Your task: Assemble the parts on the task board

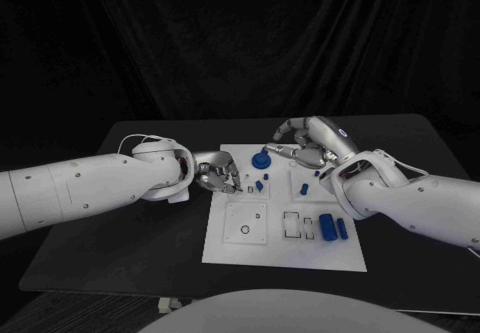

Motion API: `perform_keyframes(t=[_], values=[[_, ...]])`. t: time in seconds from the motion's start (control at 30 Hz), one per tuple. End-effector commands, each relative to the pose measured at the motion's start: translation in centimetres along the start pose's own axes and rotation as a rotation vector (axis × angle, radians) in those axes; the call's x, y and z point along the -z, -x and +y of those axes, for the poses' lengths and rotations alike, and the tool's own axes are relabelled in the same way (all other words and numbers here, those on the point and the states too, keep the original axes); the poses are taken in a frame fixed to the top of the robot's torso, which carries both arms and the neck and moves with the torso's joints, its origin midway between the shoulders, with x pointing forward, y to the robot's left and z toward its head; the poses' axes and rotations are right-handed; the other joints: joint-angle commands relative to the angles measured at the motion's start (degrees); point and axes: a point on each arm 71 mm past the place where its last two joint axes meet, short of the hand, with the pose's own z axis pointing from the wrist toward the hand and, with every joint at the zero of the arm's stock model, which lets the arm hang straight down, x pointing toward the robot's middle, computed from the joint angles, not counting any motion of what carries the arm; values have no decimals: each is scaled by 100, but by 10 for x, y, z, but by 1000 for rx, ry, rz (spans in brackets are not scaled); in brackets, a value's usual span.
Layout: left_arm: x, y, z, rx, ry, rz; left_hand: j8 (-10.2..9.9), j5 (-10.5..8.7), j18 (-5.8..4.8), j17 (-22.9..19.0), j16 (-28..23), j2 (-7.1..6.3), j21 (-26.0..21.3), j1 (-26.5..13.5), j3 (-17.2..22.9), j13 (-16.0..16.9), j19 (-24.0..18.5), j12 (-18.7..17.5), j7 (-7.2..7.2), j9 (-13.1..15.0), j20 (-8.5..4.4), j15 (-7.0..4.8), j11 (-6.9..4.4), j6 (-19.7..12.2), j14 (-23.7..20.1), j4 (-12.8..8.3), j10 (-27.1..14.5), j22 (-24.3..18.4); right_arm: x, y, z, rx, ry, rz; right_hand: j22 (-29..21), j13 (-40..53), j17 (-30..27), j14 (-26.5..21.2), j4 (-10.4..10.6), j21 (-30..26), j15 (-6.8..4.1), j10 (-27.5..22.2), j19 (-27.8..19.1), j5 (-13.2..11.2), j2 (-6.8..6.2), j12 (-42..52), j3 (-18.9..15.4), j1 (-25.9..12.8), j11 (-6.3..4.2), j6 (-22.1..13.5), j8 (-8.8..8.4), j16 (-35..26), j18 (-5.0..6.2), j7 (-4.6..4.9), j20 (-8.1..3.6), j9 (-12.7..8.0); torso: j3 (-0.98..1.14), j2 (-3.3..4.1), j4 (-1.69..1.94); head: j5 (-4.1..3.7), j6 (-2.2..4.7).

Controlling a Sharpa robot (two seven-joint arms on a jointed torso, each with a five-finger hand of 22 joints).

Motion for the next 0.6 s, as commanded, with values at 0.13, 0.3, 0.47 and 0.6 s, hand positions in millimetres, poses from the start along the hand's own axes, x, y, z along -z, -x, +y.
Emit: perform_keyframes(t=[0.13, 0.3, 0.47, 0.6], values=[[-4, 20, -16, 23, 2, -98, 340, 129, -48, 1509, 37, 124, 198, -681, -211, 1446, 106, 189, -88, 181, -80, -94, -108, 118, 605, 6, 542, 1114, 0, 40, -1, -16, 23, -157, 1300, 1507, 1509, 606, 31, 128, -79, 604, 272, 2175, 262, 15, 225, 107, -64, 32, 73, 15, -65, -48, -83, -90, 3, 1, 4, -31, 1], [-14, 30, -26, 125, 112, 18, 186, 164, -53, 1509, 37, 237, 221, -1216, -358, 1445, 110, 188, -50, 75, -83, -83, -85, 40, 605, 6, 540, 1117, 3, 53, -7, -23, -4, -166, 1314, 1507, 1509, 606, 35, 173, -80, 604, 294, 2662, 248, 15, 341, 78, -66, 28, 88, 15, -77, -48, -84, -136, 3, -2, 1, -42, 1], [-28, 36, -33, 203, 284, 237, -224, 258, -63, 1509, 37, 268, 270, -1595, -484, 1510, 130, 255, 77, -189, -21, -8, 17, -131, 605, 4, 593, 1125, 6, 56, -13, -42, -35, -152, 1317, 1507, 1509, 606, 33, 187, -80, 604, 298, 3135, 196, 15, 513, 52, -66, 13, 104, 15, -79, -46, -84, -183, 3, -7, -5, -47, 1], [-41, 37, -36, 225, 399, 409, -361, 152, -68, 1509, 37, 312, 309, -1845, -592, 1510, 153, 255, 97, -286, 0, 10, 34, -101, 605, -6, 593, 1134, 9, 54, -17, -48, -45, -138, 1314, 1507, 1509, 606, 32, 181, -82, 604, 292, 3314, 157, 15, 600, 62, -67, 11, 117, 15, -77, -45, -85, -198, 2, -3, -9, -75, 1]])
